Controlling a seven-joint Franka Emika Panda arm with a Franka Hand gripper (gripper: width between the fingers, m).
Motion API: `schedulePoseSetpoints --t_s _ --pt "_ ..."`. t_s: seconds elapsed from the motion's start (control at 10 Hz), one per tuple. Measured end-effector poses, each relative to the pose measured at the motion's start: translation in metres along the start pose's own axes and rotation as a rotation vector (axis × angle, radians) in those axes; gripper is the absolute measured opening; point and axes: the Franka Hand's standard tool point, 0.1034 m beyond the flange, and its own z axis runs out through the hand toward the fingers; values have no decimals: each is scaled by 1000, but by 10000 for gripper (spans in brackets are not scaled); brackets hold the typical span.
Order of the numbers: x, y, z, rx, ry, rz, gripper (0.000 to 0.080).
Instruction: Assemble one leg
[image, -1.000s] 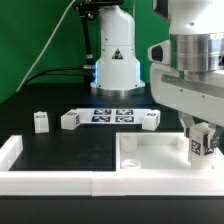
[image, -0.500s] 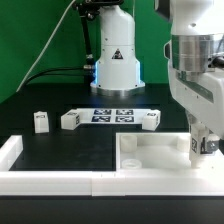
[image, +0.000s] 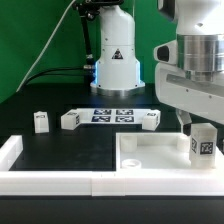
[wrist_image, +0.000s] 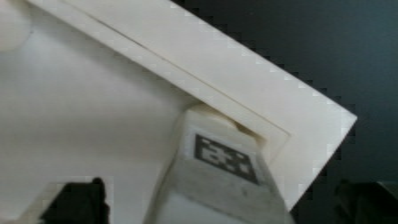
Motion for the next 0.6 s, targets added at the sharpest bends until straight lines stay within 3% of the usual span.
schedulePoseSetpoints --t_s 0.4,0.6 --pt "4 -4 -5 -11 2 -596 649" --pt "3 -3 -6 -30 -4 -800 649"
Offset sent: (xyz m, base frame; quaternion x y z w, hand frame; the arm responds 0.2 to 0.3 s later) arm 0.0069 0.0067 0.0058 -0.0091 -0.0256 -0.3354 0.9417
